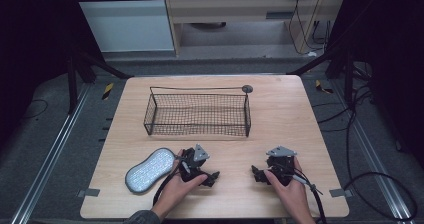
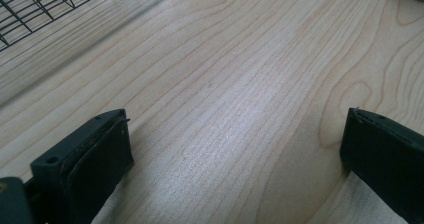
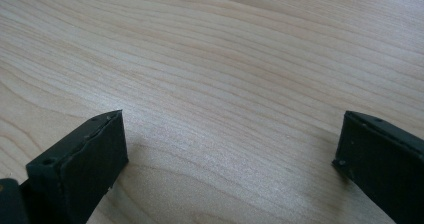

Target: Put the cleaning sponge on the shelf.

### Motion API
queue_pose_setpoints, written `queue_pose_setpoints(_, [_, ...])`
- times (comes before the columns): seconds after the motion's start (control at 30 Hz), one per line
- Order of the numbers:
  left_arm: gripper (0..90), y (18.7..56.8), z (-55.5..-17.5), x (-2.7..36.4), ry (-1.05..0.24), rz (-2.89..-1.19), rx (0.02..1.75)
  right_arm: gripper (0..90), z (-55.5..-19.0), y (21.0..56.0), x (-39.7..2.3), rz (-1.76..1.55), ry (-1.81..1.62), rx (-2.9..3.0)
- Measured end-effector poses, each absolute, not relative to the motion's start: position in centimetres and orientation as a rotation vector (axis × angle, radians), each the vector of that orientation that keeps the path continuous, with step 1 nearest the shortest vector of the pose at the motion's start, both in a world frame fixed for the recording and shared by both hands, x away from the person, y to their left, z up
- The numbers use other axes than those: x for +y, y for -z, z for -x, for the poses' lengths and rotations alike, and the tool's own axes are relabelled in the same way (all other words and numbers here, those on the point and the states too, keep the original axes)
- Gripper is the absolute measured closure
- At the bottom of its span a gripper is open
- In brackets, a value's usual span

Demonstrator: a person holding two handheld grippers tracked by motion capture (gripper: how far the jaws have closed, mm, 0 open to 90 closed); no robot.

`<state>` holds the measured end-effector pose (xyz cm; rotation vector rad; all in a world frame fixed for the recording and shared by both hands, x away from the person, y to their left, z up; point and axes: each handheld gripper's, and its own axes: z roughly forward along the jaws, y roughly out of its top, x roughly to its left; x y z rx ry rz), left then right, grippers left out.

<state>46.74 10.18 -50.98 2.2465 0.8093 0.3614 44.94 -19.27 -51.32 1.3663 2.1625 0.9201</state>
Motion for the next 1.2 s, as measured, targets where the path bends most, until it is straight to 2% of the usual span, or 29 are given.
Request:
queue_pose_setpoints(0.13, [3.2, 50.9, -46.6, 10.2, -0.364, -2.239, 0.786, 0.4, -45.0, 51.3, -19.3, -1.362, -0.919, 2.162])
queue_pose_setpoints(0.37, [3.5, 49.2, -46.2, 10.6, -0.390, -2.206, 0.756, 0.4, -44.8, 51.3, -19.4, -1.345, -0.923, 2.176])
queue_pose_setpoints(0.73, [3.7, 46.4, -46.6, 16.1, -0.489, -2.172, 0.833, 0.4, -44.7, 51.3, -19.5, -1.346, -0.928, 2.180])
queue_pose_setpoints(1.2, [2.7, 45.4, -47.7, 20.6, -0.475, -2.152, 0.909, 0.4, -44.7, 51.4, -19.5, -1.348, -0.927, 2.176])
